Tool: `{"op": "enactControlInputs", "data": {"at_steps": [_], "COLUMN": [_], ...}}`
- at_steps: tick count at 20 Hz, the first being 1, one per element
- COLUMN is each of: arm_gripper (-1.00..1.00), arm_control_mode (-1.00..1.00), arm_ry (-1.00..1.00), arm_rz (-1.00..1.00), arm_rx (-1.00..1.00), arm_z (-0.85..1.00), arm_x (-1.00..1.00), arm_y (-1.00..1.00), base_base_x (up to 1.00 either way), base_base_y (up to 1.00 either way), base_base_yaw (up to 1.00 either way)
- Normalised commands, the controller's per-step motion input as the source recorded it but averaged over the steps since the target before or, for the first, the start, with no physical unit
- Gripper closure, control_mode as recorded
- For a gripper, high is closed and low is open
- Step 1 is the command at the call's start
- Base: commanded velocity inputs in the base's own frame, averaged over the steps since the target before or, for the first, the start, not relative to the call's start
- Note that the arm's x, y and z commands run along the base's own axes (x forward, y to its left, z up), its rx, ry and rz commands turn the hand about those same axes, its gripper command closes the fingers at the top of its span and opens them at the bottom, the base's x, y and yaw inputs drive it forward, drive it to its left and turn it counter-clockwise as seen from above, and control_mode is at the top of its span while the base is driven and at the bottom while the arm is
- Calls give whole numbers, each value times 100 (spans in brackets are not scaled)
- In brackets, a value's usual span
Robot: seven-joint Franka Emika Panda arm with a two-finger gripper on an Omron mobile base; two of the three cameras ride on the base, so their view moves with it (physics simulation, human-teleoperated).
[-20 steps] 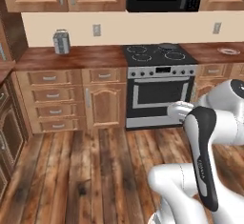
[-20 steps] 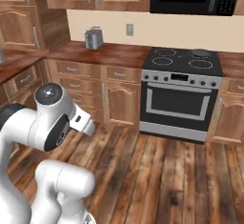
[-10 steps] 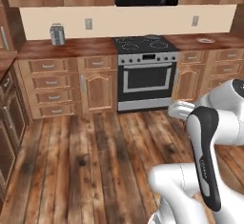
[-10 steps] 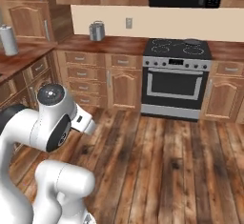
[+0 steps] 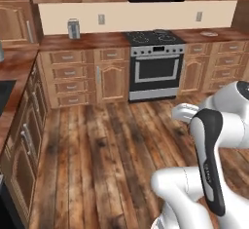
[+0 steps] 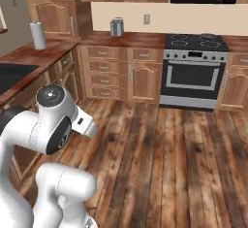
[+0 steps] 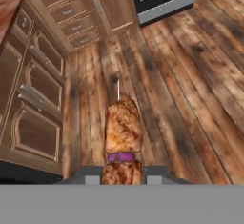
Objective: Place the cold items (carrot and peach) from the fridge in one tupperware on the dining counter. Place the warm items (kebab skewer and hot dog) in the stove area in another tupperware.
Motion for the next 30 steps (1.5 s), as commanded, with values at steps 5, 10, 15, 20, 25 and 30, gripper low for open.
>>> {"op": "enactControlInputs", "data": {"at_steps": [5,10,15,20,25,30], "arm_gripper": [100,100,100,100,100,100], "arm_control_mode": [100,100,100,100,100,100], "arm_ry": [0,0,0,0,0,0], "arm_rz": [0,0,0,0,0,0], "arm_rx": [0,0,0,0,0,0], "arm_z": [0,0,0,0,0,0], "arm_x": [0,0,0,0,0,0], "arm_y": [0,0,0,0,0,0], "base_base_x": [-71,-85,-100,-98,-56,-29], "base_base_y": [62,29,0,0,49,84], "base_base_yaw": [9,13,8,4,0,0]}}
